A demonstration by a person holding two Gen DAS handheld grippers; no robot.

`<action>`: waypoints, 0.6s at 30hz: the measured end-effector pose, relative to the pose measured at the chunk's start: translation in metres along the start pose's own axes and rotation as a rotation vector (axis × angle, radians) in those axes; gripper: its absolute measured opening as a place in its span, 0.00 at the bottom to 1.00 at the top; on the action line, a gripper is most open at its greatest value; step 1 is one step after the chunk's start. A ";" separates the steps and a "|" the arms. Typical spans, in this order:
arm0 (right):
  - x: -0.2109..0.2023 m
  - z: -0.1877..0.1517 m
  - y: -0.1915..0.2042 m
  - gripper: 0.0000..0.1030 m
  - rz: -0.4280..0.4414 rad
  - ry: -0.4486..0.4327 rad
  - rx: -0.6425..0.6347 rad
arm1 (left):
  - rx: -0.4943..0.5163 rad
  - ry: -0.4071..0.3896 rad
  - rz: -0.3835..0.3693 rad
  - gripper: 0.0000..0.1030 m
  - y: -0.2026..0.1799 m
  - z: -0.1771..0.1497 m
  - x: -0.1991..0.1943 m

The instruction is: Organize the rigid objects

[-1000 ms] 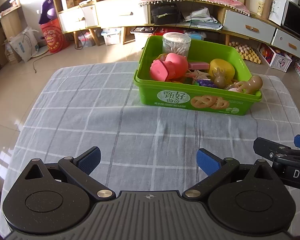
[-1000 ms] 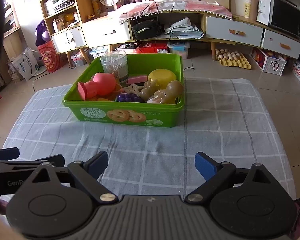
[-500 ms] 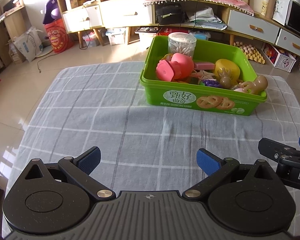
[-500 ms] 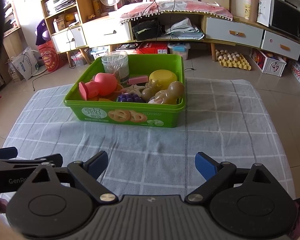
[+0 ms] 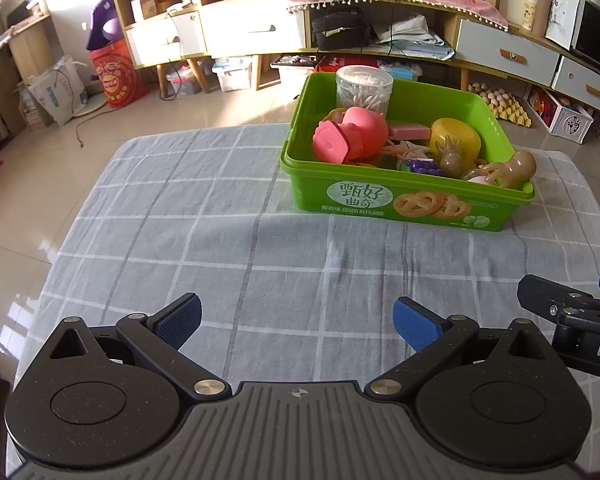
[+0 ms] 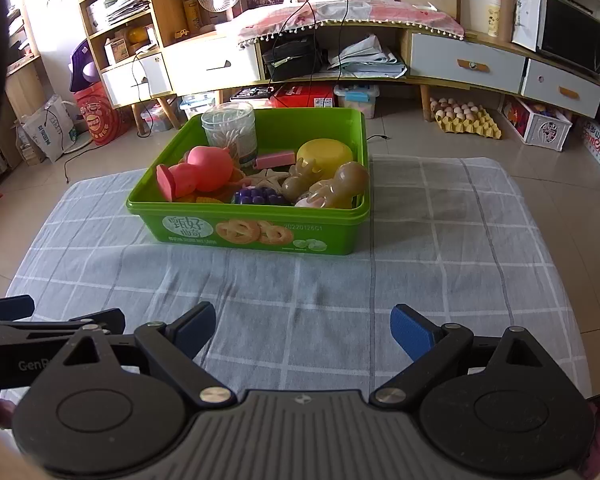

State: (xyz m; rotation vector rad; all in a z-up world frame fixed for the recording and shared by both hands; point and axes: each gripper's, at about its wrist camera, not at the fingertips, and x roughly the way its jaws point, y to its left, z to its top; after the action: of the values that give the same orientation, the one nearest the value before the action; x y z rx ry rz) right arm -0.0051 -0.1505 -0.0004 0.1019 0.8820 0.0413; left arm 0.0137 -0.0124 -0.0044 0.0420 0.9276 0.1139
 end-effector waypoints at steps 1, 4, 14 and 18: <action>0.000 0.000 0.000 0.70 0.000 0.000 0.001 | 0.001 0.000 0.001 0.95 0.000 0.000 0.000; 0.000 0.000 0.000 0.70 -0.001 0.000 0.002 | 0.001 0.000 0.002 0.95 0.000 0.000 0.000; 0.000 0.000 0.000 0.70 0.000 -0.002 0.001 | 0.008 -0.001 0.002 0.95 0.000 0.000 0.000; 0.000 0.000 0.000 0.70 0.000 -0.001 0.001 | 0.011 -0.002 0.000 0.95 0.000 0.001 0.000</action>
State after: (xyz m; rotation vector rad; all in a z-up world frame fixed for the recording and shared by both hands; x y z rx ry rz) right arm -0.0048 -0.1506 0.0000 0.1030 0.8809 0.0408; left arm 0.0142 -0.0128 -0.0037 0.0524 0.9261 0.1083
